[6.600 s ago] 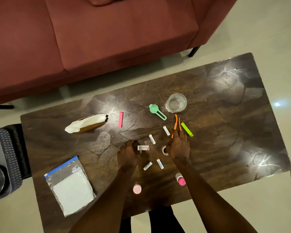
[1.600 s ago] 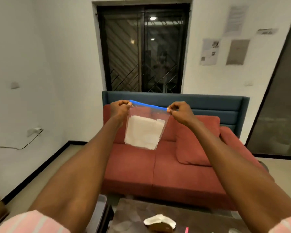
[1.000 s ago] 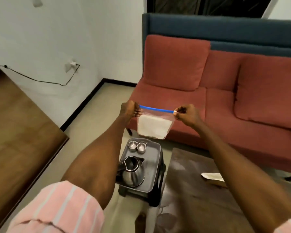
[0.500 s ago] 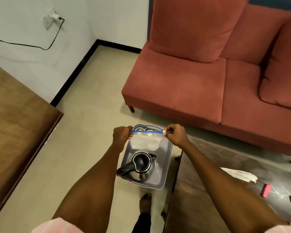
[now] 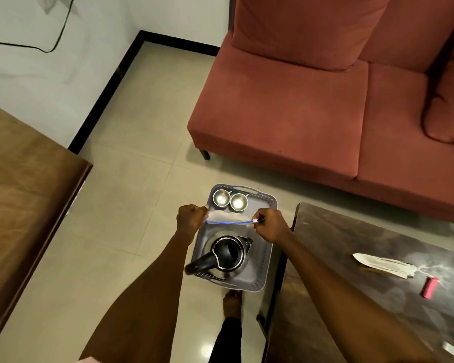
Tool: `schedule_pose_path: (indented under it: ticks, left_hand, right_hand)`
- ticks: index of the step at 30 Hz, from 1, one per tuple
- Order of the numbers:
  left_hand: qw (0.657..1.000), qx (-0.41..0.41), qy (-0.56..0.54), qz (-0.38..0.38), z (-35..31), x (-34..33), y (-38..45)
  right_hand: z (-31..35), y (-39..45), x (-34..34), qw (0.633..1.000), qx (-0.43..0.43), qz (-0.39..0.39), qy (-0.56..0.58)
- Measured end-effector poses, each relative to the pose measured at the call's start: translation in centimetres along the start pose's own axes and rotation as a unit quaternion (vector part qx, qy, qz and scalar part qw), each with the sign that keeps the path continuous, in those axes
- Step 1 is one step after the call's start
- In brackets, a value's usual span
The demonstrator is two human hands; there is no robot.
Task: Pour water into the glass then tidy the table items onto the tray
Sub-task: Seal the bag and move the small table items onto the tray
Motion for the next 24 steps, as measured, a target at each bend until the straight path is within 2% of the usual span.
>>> schedule_pose_path:
  ticks: [3, 7, 12, 17, 20, 24]
  left_hand:
    - [0.998, -0.022, 0.053, -0.018, 0.7, 0.1, -0.2]
    - [0.997, -0.036, 0.074, -0.007, 0.7, -0.4, -1.2]
    - [0.996, -0.087, 0.025, 0.023, -1.7, -1.6, -1.5]
    - [0.992, -0.12, 0.047, 0.011, -2.6, -1.6, -1.6]
    - [0.991, -0.112, 0.069, -0.022, -0.9, -0.8, -1.9]
    - [0.992, -0.052, 0.107, -0.047, 1.6, 0.6, -2.0]
  right_hand:
    - [-0.5, -0.9, -0.1, 0.997, -0.004, 0.058, -0.045]
    - [-1.0, -2.3, 0.1, 0.992, -0.011, 0.085, -0.09]
    - [-1.7, -3.4, 0.1, 0.996, -0.02, 0.025, -0.078]
    - [-1.3, -3.8, -0.1, 0.997, -0.009, -0.037, -0.073]
    - [-1.1, -4.0, -0.7, 0.997, -0.012, -0.007, -0.08]
    - [-1.2, -4.4, -1.5, 0.996, -0.019, 0.037, -0.078]
Point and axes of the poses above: each hand's wrist, its own y-axis towards the middle knuckle, its own x-axis out of the back of the hand, z = x × y, the point moved 1 cm from there along y, towards the middle knuckle, and after that the axes turned 1 degree about y, right-handed, at the moved point
